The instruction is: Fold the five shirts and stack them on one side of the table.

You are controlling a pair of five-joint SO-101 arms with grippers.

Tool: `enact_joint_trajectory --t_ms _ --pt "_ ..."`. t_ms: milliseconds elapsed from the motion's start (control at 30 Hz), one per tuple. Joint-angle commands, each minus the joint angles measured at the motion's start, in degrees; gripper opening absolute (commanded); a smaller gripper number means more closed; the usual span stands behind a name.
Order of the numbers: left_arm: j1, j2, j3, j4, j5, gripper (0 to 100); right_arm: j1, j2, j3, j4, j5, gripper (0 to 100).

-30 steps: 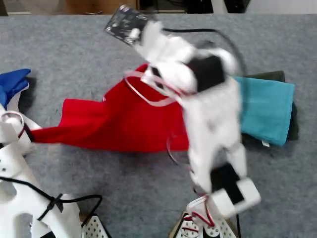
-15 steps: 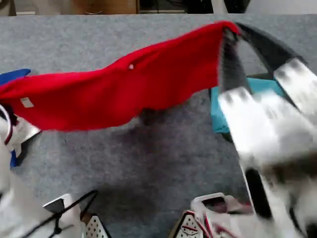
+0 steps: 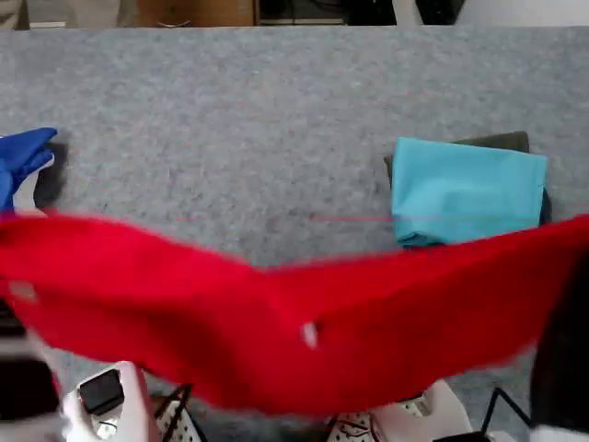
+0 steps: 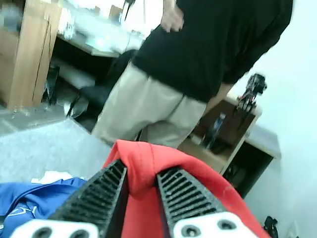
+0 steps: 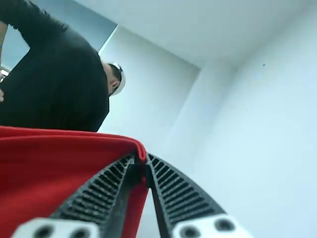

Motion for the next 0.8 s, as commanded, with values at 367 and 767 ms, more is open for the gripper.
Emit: enact_joint_trajectory --t_ms 367,767 --pt "0.3 3.2 48.4 -19.3 -0.7 2 -2.5 0.1 39.6 -12.3 -0.1 0.1" --pt "5.9 37.1 34.0 -38.0 -0.4 2 -3.9 21.5 55.1 -38.6 -0.7 0.1"
